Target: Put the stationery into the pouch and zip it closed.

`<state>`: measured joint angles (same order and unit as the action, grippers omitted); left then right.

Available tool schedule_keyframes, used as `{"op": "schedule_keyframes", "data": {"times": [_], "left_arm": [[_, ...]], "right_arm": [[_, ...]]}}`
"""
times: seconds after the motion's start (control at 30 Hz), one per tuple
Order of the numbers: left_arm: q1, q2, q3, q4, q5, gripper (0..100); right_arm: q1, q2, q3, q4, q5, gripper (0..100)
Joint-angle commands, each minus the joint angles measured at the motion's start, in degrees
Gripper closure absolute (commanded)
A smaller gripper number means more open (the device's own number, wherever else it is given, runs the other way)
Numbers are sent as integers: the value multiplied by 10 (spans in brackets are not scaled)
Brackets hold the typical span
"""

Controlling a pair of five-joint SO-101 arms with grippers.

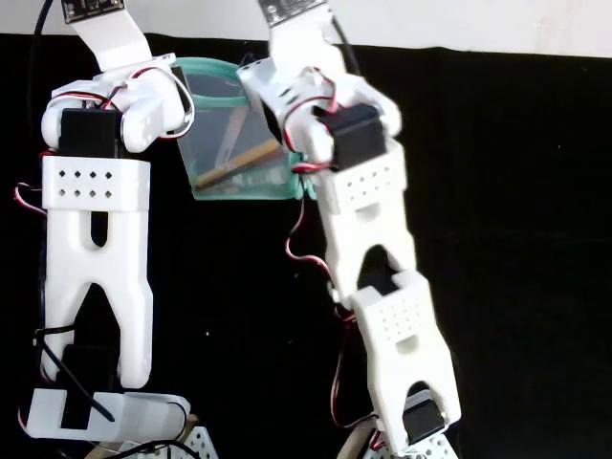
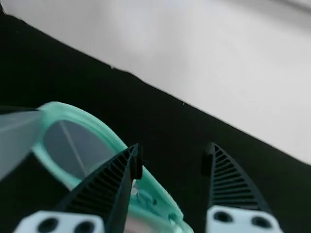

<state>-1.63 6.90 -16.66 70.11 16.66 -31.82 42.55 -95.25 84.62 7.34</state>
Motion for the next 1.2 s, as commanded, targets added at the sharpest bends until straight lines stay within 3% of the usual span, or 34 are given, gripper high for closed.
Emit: {"op": "schedule_keyframes", "data": {"times": [0.0, 0.23, 0.63, 1.17], "left_arm": [[19, 56, 8, 6, -3, 994], [19, 55, 8, 6, -3, 994], [19, 56, 8, 6, -3, 994], [19, 57, 8, 6, -3, 994]], "right_arm": [[6, 16, -55, -43, -5, 796], [0, 39, -56, -44, -5, 796], [12, -61, -56, -44, -4, 796], [-15, 28, -56, 4, -4, 796]]}}
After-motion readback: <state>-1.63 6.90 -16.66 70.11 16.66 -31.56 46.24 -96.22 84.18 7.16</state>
